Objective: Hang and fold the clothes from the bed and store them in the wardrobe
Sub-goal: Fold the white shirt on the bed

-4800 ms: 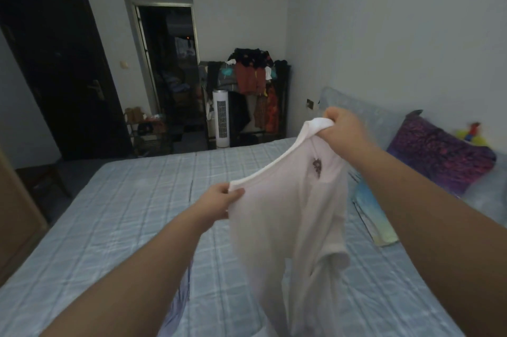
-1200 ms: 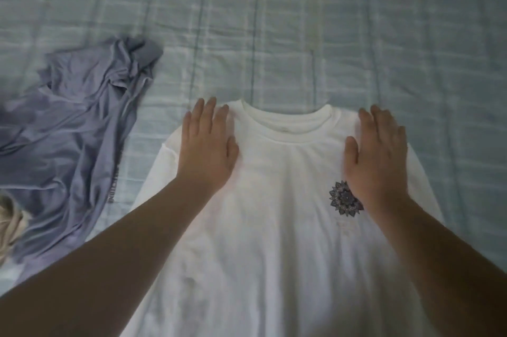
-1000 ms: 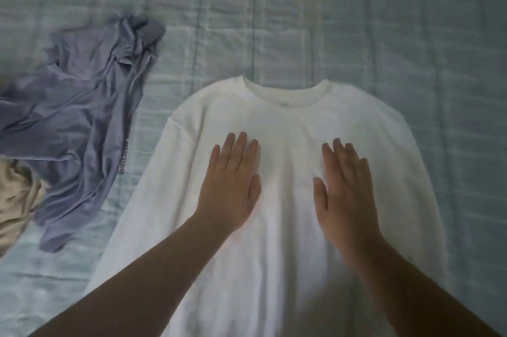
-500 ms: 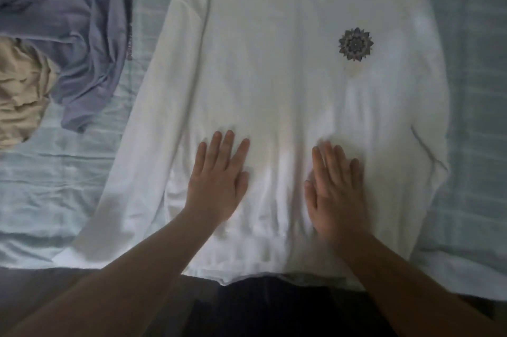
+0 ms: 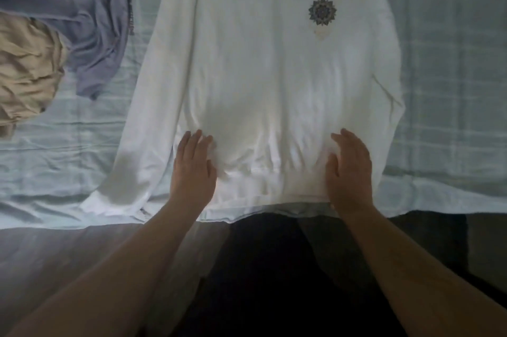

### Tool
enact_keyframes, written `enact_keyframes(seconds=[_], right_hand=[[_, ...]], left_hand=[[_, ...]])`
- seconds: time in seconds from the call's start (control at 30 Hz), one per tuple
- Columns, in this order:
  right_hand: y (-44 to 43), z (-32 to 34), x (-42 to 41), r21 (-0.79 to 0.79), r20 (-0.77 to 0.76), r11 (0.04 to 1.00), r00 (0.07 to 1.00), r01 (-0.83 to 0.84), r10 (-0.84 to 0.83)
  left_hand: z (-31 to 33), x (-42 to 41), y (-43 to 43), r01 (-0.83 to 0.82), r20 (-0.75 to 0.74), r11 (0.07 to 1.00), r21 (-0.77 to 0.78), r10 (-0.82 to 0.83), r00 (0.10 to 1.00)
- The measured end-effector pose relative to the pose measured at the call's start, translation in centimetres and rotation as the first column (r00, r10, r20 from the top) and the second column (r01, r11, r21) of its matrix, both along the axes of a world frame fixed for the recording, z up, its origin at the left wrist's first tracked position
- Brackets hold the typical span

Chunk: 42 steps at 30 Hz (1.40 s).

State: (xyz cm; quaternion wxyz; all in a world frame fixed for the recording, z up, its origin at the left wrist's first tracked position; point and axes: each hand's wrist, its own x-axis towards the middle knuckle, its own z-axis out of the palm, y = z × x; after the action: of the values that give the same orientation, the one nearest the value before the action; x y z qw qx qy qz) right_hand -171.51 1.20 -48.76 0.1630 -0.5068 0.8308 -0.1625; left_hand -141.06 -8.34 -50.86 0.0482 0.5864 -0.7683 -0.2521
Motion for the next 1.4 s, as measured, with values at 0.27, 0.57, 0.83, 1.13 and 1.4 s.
enact_keyframes(seconds=[0.27, 0.57, 0.83, 1.13, 1.4], right_hand=[[3.7, 1.0, -3.0, 0.296, 0.181, 0.720, 0.704, 0.627, -0.687], [2.6, 1.5, -3.3, 0.489, -0.082, 0.813, 0.945, 0.316, -0.317], [2.8, 0.8, -3.0, 0.443, 0.172, 0.763, 0.791, 0.470, -0.587], [4.4, -0.2, -4.0, 0.486, 0.105, 0.728, 0.794, 0.484, -0.598], [5.1, 2.8, -5.1, 0.429, 0.147, 0.715, 0.739, 0.552, -0.658]], left_hand=[[0.7, 3.0, 3.6, -0.574, 0.049, 0.768, 0.285, 0.586, 0.809], [1.0, 3.6, 1.8, -0.450, 0.153, 0.780, 0.435, 0.428, 0.890], [1.3, 6.5, 2.5, -0.566, 0.074, 0.691, 0.450, 0.603, 0.794], [1.5, 6.2, 2.2, -0.527, 0.163, 0.716, 0.457, 0.515, 0.842], [5.6, 1.5, 2.4, -0.458, 0.219, 0.801, 0.386, 0.403, 0.889]])
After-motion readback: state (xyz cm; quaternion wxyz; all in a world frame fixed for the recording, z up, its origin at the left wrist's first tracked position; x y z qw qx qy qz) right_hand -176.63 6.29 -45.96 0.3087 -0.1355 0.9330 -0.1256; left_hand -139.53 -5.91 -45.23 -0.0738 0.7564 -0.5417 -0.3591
